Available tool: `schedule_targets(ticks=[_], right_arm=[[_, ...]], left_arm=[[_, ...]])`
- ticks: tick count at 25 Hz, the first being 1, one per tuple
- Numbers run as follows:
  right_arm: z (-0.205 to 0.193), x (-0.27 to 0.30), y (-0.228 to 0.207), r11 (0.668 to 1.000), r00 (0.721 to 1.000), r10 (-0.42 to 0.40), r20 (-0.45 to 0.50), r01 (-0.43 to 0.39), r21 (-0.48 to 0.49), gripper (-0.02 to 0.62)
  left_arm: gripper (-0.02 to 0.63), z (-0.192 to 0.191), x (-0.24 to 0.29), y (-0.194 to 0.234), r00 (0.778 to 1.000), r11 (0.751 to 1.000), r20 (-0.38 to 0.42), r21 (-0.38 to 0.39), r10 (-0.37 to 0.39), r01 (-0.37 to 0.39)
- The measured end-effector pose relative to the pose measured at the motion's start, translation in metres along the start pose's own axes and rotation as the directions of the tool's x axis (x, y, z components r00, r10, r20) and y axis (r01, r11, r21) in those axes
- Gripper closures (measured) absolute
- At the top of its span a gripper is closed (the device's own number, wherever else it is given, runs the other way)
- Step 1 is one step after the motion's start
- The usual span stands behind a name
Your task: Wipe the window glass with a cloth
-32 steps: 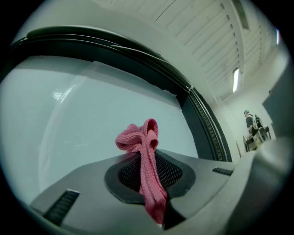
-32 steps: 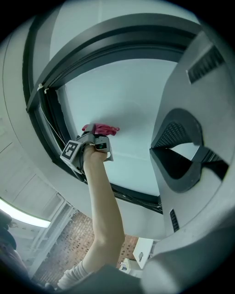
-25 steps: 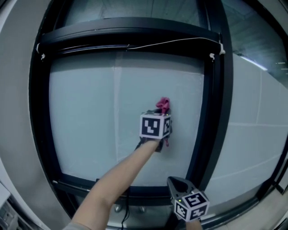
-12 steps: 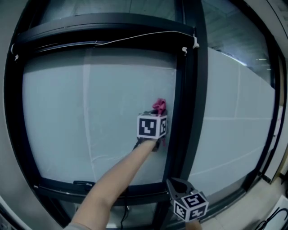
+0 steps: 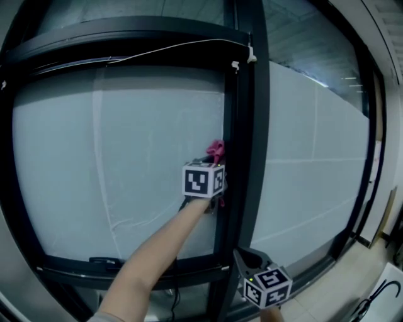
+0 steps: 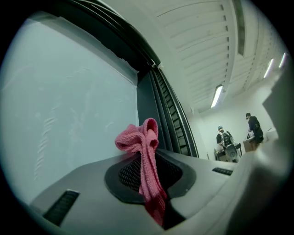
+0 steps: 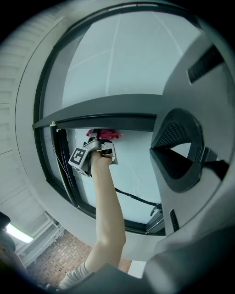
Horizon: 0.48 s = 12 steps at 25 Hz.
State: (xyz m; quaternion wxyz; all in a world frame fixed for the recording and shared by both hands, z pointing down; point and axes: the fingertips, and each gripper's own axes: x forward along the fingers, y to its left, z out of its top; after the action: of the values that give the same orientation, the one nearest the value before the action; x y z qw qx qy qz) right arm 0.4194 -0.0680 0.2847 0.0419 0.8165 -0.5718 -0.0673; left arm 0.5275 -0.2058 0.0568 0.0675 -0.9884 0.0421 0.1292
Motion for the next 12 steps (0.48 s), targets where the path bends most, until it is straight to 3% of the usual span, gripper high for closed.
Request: schedule_targets(ticks=[6,12], right_arm=[[0.001,0.008,0.01,1.0,1.0,0.027,-0.001,-0.027,0.003,0.606],[-0.002,0.017,0.021,0.998,0.998,0.056,-0.002,-0.056,0.008,0.606]], left_arm=[[0.555,-0.027,-0.007,-0.002,0.998,1.0,-0.051,-0.003,-0.027,0.027],[0.555,-0.045,-0.018,0.007,0.997,0.998,-0.075,0.057,0.014,-0.009]])
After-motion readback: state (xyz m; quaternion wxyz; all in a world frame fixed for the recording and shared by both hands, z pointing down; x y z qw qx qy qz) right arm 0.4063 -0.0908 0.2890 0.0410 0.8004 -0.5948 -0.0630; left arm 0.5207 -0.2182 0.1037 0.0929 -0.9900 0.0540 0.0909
